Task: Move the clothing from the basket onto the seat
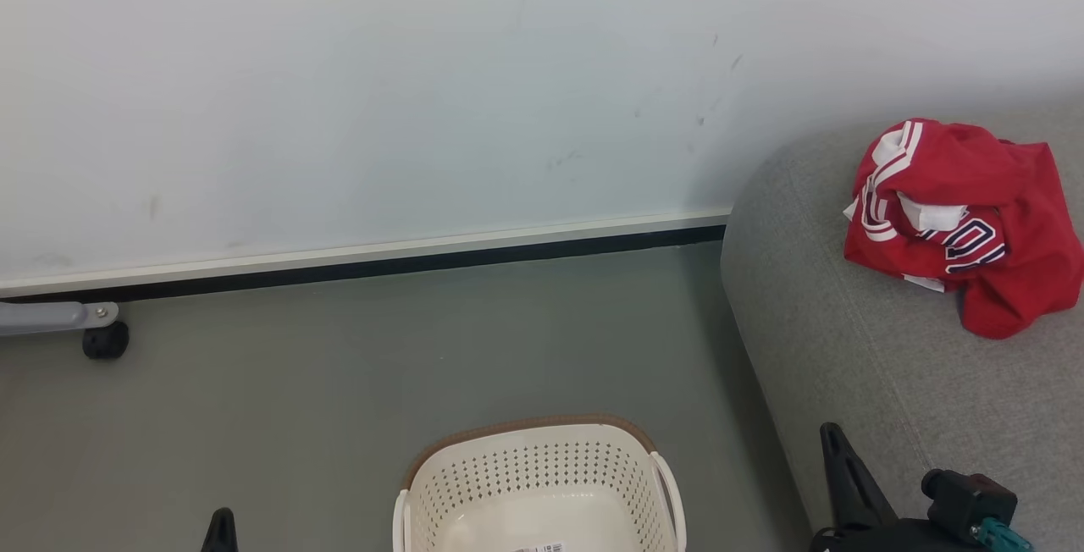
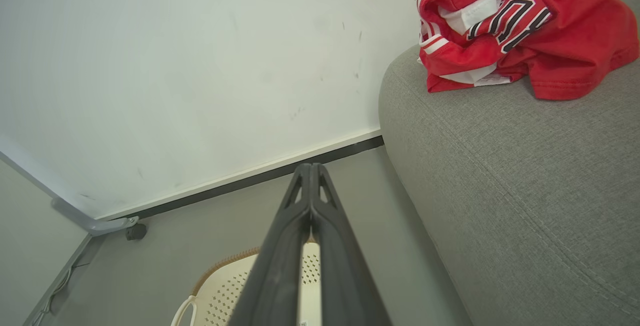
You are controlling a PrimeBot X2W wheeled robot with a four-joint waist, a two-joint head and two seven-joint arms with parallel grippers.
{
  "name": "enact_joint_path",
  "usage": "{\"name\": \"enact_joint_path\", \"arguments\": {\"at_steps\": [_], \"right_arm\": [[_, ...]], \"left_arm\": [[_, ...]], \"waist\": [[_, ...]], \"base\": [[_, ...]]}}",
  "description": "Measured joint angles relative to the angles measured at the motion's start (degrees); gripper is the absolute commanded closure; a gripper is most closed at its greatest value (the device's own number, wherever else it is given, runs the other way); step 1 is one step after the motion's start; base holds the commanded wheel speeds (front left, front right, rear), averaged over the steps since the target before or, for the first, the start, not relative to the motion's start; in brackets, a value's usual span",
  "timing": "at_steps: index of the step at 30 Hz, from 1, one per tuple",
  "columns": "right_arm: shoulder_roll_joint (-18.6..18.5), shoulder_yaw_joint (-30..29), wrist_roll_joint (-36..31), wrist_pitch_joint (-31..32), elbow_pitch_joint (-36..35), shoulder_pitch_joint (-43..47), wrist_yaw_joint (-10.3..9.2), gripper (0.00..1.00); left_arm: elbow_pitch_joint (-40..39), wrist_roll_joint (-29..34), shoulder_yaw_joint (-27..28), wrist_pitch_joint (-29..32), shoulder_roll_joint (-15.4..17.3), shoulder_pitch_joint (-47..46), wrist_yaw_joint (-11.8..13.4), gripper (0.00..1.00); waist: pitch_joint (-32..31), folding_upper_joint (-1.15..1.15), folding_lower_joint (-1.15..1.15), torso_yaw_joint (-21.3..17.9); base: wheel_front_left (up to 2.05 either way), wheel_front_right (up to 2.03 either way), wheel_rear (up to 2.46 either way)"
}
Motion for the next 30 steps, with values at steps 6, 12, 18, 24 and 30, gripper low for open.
{"name": "enact_joint_path", "arguments": {"at_steps": [6,12,18,24,30], "right_arm": [[0.6,-1.9,4.7,1.4,0.2,-0.1,0.94,1.0],[1.0,-3.8,9.1,2.7,0.4,-0.1,1.76,1.0],[1.5,-5.7,13.5,4.0,0.7,-0.2,2.52,1.0],[1.9,-7.5,17.8,5.3,1.0,-0.4,3.47,1.0],[2.6,-9.4,22.4,6.5,1.5,-0.9,4.31,1.0]], "left_arm": [[0.8,-4.7,0.6,1.3,-0.4,-0.8,-0.9,1.0],[1.4,-9.0,1.2,2.7,-1.0,-2.1,-1.6,1.0],[2.0,-13.1,2.0,3.9,-1.5,-3.0,-2.5,1.0],[2.8,-17.8,2.5,5.2,-1.8,-4.1,-3.5,1.0],[3.3,-22.5,3.1,6.4,-2.2,-5.3,-4.5,1.0]], "waist": [[0.1,0.0,0.0,0.2],[0.1,0.0,0.0,0.4],[0.2,0.0,0.0,0.6],[0.3,0.0,0.0,0.8],[0.4,0.0,0.0,1.0]], "base": [[0.0,0.0,0.0],[0.0,0.0,0.0],[0.0,0.0,0.0],[0.0,0.0,0.0],[0.0,0.0,0.0]]}}
